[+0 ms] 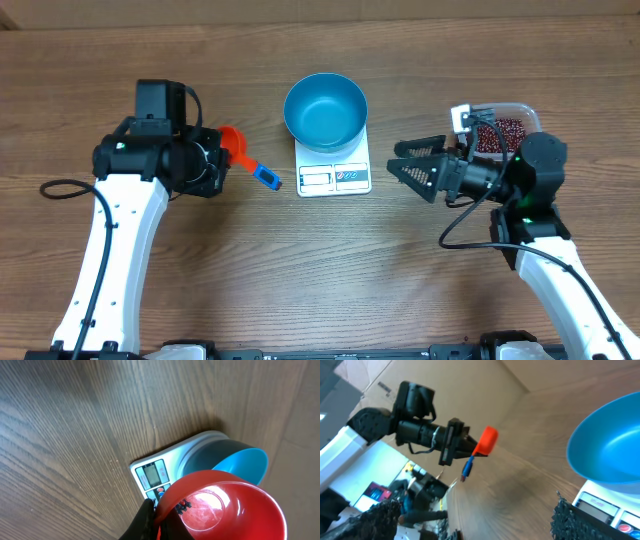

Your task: Scoop item into bowl and weigh 150g on scale

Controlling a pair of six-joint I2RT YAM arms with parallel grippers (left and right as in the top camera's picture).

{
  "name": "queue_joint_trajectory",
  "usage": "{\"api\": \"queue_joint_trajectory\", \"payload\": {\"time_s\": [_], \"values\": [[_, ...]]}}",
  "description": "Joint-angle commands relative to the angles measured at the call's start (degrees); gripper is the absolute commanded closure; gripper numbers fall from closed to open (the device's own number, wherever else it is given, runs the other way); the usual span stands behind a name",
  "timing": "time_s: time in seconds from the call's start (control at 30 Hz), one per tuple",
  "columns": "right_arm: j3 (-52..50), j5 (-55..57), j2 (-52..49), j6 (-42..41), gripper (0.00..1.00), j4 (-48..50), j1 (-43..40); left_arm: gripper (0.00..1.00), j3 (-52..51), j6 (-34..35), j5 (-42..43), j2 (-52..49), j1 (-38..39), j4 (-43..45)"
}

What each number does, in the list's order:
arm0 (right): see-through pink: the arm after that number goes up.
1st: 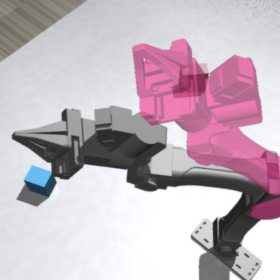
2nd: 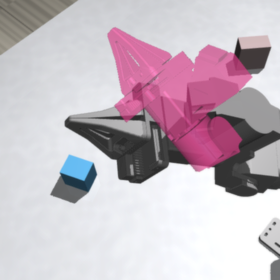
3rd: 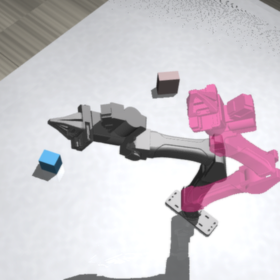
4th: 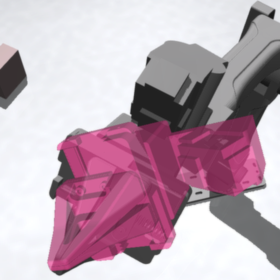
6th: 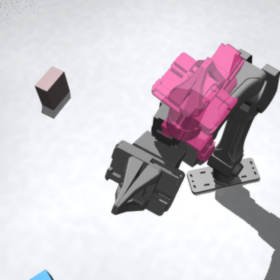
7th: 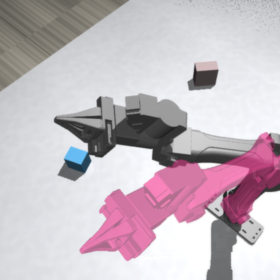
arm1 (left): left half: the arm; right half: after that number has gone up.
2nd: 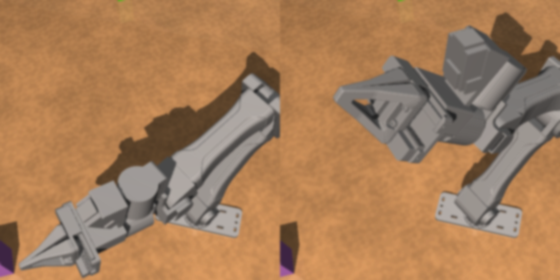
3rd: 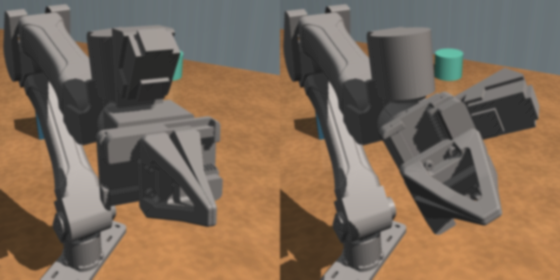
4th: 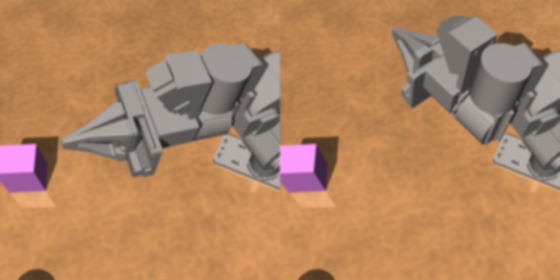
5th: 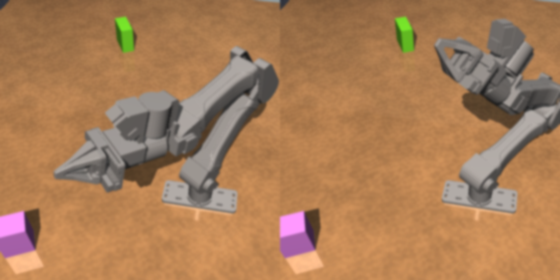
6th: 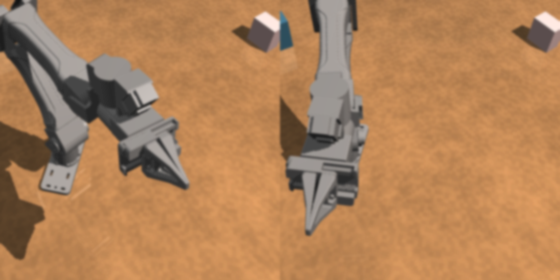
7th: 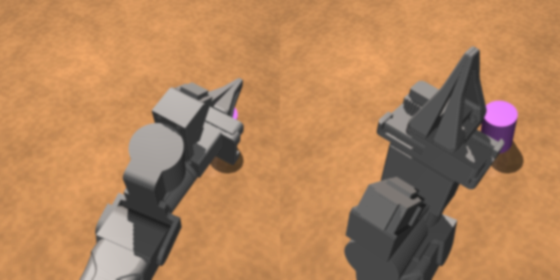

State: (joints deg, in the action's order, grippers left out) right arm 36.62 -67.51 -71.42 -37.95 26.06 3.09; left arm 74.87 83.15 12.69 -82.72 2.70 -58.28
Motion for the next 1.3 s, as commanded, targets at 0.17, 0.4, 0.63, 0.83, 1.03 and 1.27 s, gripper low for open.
{"api": "queue_joint_trajectory", "payload": {"time_s": [0.17, 0.4, 0.63, 0.83, 1.03, 1.27], "values": [[1.2, 9.11, -1.27, -6.8, 0.09, -3.98, 4.07, 0.96, 0.17, 4.35, -0.66, -3.82, 3.5, -0.22], [1.2, 17.33, -1.27, -6.84, 0.18, -10.47, 7.43, 0.96, 0.17, 7.41, -0.85, -5.03, 6.6, -0.13], [1.2, 25.79, -1.27, -9.75, 0.24, -9.88, 14.49, 0.96, 0.17, 12.09, -1.27, -5.03, 8.94, -0.22], [1.2, 32.7, -1.27, -11.8, 0.29, -8.44, 21.16, 0.96, 0.17, 16.74, -1.46, -5.03, 11.1, -0.2], [1.2, 38.64, -1.27, -12.04, 0.38, -7.26, 26.12, 0.96, 0.17, 19.19, -1.53, -5.03, 13.31, -0.11], [1.2, 42.05, -1.33, -13.09, 0.44, -7.34, 29.62, 0.96, 0.17, 19.8, -1.66, -5.03, 14.73, 0.11]]}}
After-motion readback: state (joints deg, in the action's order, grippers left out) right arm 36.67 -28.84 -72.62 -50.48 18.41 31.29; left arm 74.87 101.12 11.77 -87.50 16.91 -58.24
